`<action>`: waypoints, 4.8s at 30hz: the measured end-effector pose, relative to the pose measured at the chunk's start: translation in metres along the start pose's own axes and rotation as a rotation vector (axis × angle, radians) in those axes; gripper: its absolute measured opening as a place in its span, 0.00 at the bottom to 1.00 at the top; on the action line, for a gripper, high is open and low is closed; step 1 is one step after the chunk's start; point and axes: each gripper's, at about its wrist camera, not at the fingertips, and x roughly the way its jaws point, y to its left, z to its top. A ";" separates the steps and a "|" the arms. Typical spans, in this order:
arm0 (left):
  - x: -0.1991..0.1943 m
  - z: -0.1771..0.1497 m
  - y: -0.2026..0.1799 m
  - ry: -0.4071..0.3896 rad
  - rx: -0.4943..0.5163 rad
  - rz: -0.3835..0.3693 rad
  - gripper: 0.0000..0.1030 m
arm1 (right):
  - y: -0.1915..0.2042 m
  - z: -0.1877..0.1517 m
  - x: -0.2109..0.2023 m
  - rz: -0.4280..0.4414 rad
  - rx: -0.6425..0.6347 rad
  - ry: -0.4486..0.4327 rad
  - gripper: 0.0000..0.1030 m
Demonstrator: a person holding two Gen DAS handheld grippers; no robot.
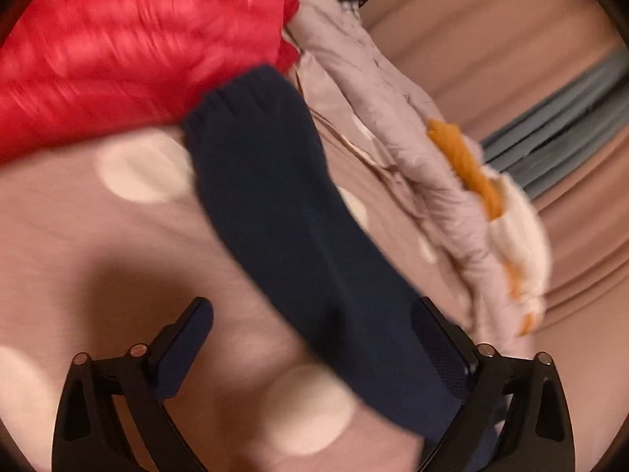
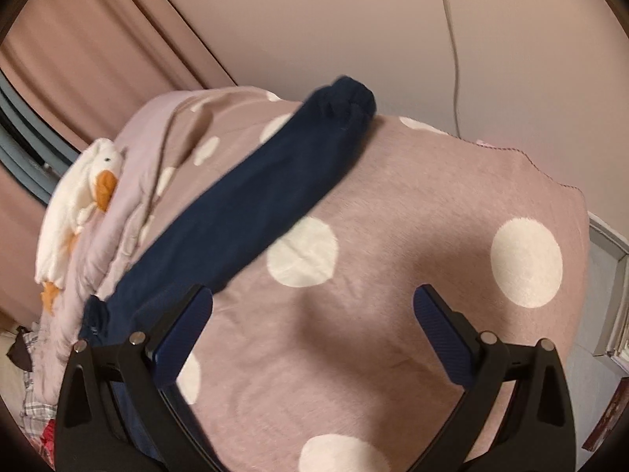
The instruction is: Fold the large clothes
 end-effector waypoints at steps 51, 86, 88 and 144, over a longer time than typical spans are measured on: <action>0.045 0.013 -0.013 -0.175 0.178 0.414 0.22 | -0.055 0.097 0.088 0.148 0.356 -0.129 0.16; -0.023 -0.032 -0.072 -0.264 0.498 0.594 0.17 | 0.408 -0.207 0.022 0.652 -0.493 0.289 0.22; -0.023 -0.032 -0.072 -0.264 0.507 0.597 0.17 | 0.412 -0.213 0.020 0.650 -0.523 0.293 0.34; -0.057 -0.044 -0.073 -0.173 0.288 0.394 0.65 | 0.135 -0.055 0.004 0.119 -0.301 -0.033 0.49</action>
